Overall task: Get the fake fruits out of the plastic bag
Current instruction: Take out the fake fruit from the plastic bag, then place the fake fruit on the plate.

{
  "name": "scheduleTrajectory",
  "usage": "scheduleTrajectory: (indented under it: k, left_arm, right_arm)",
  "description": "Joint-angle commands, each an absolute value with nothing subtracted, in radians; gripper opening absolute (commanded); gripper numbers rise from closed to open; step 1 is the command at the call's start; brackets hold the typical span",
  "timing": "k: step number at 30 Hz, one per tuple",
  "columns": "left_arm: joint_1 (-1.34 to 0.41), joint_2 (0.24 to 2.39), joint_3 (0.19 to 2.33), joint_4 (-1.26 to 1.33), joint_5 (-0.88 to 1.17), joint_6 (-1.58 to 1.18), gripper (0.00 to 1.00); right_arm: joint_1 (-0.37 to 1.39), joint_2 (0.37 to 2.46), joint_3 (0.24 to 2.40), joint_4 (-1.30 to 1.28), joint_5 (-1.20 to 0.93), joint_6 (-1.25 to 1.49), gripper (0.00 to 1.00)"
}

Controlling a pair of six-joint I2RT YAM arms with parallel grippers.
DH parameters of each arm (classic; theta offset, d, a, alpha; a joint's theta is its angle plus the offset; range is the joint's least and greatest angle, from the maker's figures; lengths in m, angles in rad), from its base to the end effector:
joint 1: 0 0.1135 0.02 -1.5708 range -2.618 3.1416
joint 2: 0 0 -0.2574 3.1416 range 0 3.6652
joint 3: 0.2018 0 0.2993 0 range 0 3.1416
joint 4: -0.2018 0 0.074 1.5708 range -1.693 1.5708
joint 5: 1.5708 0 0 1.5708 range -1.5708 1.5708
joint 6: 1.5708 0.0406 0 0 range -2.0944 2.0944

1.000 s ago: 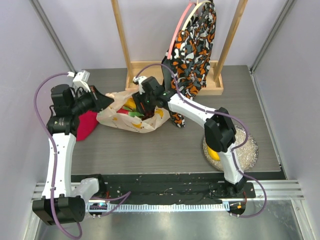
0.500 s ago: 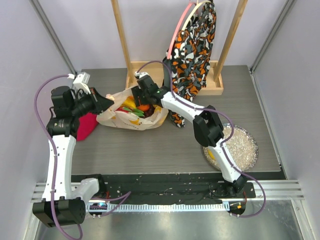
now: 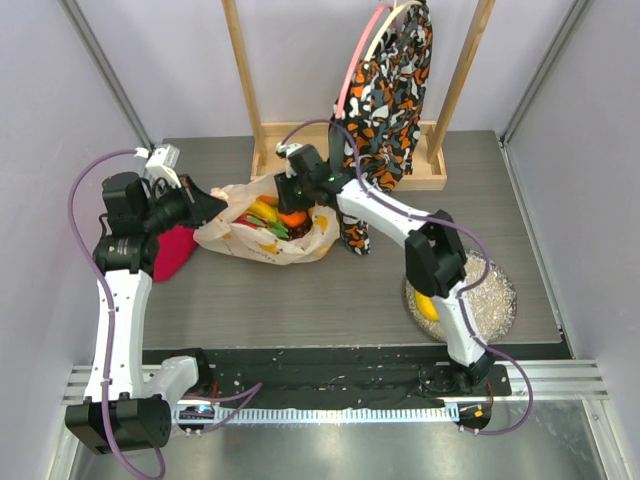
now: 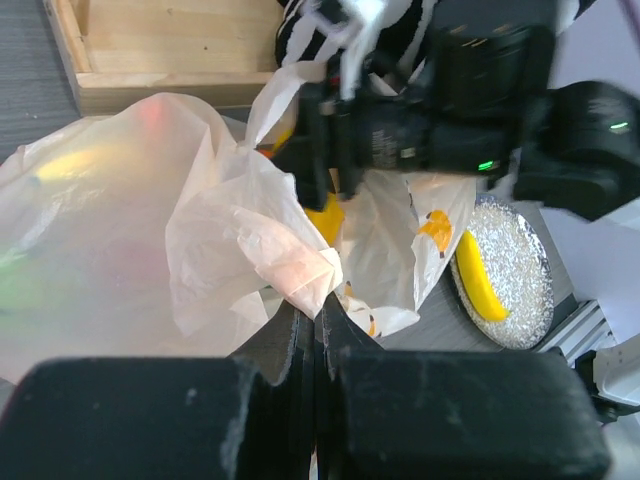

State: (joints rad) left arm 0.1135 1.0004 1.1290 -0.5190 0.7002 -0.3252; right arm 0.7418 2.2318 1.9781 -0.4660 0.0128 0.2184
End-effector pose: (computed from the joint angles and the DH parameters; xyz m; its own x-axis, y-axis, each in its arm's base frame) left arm 0.2625 0.0036 0.3873 -0.5198 -0.3051 -0.7979 0.3582 0.7701 -0.5278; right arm 0.4155 0.3801 0.2256 -0.6193 -0.2736 -0.7360 -0.5473 0.8225 0.1547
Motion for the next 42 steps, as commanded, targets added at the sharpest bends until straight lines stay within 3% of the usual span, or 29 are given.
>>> scheduleTrajectory:
  k: [1, 5, 9, 15, 18, 24, 29, 35, 42]
  left_arm:
    - [0.120, 0.996, 1.114, -0.466, 0.703, -0.325, 0.00]
    - [0.120, 1.009, 1.114, -0.440, 0.701, -0.330, 0.00]
    - [0.120, 1.034, 1.118, -0.428, 0.706, -0.331, 0.00]
    - [0.120, 1.060, 1.129, -0.419, 0.709, -0.328, 0.00]
    - [0.120, 1.063, 1.123, -0.411, 0.706, -0.322, 0.00]
    - [0.120, 1.077, 1.103, -0.383, 0.704, -0.333, 0.00]
    - [0.118, 1.094, 1.123, -0.393, 0.710, -0.322, 0.00]
    - [0.115, 1.108, 1.108, -0.364, 0.707, -0.333, 0.00]
    - [0.106, 1.124, 1.118, -0.356, 0.709, -0.334, 0.00]
  right_arm:
    - [0.695, 1.982, 1.977, -0.515, -0.265, 0.157, 0.14]
    - [0.644, 1.815, 1.948, -0.574, -0.395, 0.147, 0.12]
    - [0.571, 1.714, 1.893, -0.572, -0.697, 0.155, 0.15]
    - [0.463, 1.628, 1.849, -0.889, -0.874, -0.032, 0.16]
    - [0.436, 1.566, 1.737, -1.055, -0.758, -0.260, 0.14]
    - [0.451, 1.390, 1.459, -0.936, -0.592, -0.400, 0.14]
    - [0.434, 1.272, 1.396, -1.057, -0.382, -0.591, 0.12]
    - [0.302, 1.103, 1.140, -1.103, -0.100, -0.770, 0.10]
    - [0.177, 1.089, 0.913, -0.846, 0.031, -0.796, 0.07]
